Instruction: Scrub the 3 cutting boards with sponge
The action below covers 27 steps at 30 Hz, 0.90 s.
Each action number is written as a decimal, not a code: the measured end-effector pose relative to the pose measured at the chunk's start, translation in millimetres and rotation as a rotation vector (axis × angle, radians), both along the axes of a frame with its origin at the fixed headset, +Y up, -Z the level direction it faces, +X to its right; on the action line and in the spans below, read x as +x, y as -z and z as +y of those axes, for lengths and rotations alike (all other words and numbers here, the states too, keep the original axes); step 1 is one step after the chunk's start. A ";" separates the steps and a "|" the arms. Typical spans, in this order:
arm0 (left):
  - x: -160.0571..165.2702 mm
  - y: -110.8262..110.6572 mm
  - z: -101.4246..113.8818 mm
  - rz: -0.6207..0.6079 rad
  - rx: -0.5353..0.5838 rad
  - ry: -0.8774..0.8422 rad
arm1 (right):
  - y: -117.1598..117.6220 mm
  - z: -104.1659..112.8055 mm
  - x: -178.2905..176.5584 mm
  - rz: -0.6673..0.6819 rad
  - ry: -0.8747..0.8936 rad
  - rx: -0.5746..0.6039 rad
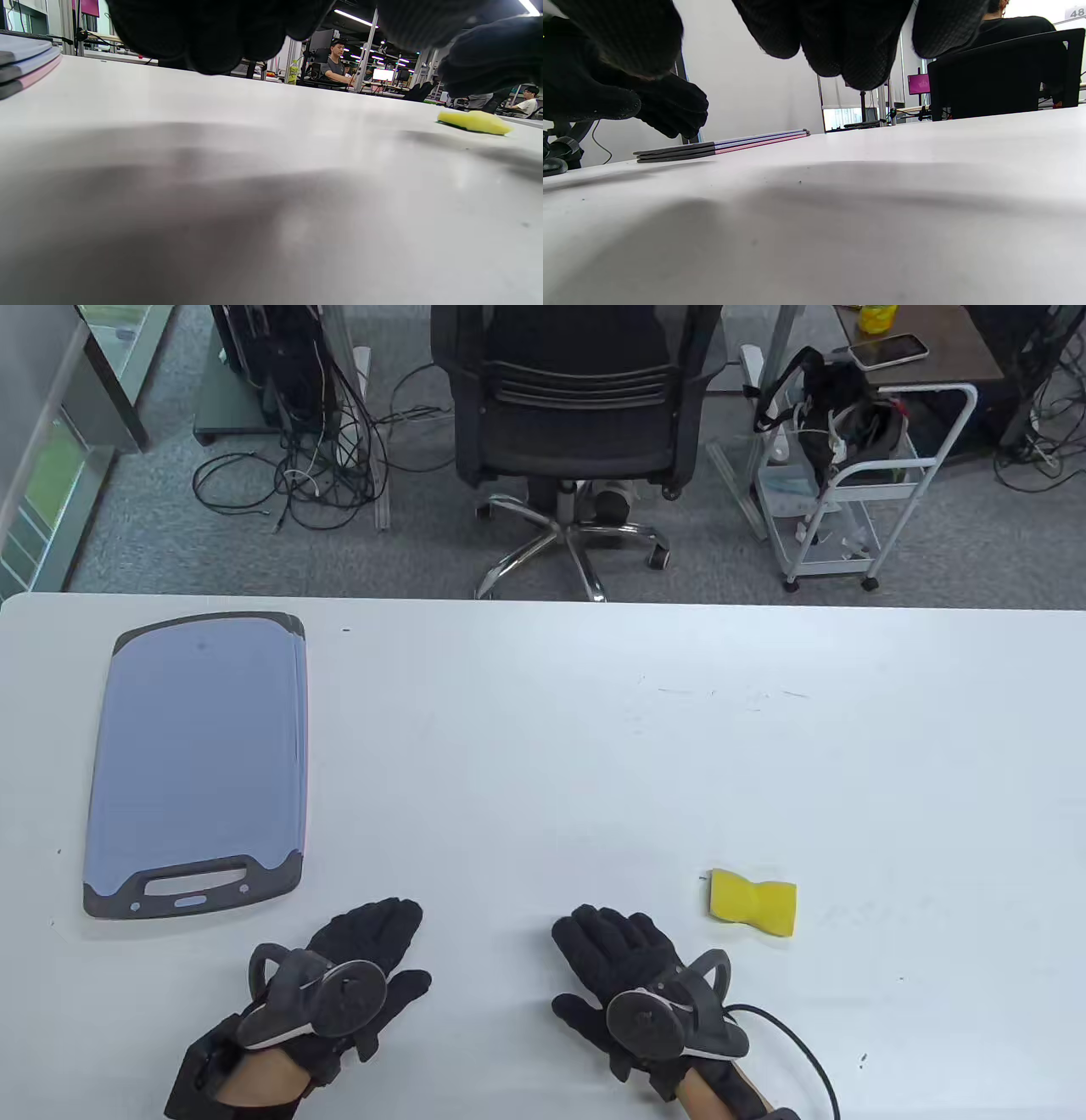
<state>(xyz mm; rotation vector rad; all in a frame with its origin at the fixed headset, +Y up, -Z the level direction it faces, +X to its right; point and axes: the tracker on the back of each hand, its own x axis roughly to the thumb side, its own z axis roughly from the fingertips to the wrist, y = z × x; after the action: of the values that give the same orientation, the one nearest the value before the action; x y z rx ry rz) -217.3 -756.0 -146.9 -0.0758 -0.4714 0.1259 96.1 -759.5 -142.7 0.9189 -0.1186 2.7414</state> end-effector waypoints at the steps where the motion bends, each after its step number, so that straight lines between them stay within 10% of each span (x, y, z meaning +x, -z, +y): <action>1: 0.3 0.1 -0.3 -0.001 -0.001 0.000 | 0.0 -0.3 0.0 0.000 -0.001 -0.003; 11: 2.3 -0.6 -3.1 -0.023 -0.016 -0.001 | 8.2 5.5 20.4 -0.094 0.011 -0.005; 18: 1.7 2.8 0.7 -0.022 -0.041 -0.067 | 33.4 48.2 114.4 -0.363 0.211 0.102; 27: 17.6 7.4 -8.2 -0.066 -0.099 -0.061 | 64.4 17.9 176.3 -0.430 0.122 -0.232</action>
<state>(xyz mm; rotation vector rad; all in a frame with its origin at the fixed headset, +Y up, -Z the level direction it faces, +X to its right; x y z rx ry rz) -199.7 -764.1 -154.2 -0.1628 -0.5339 0.2074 272.4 -741.6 -207.0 0.2465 0.0655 2.7192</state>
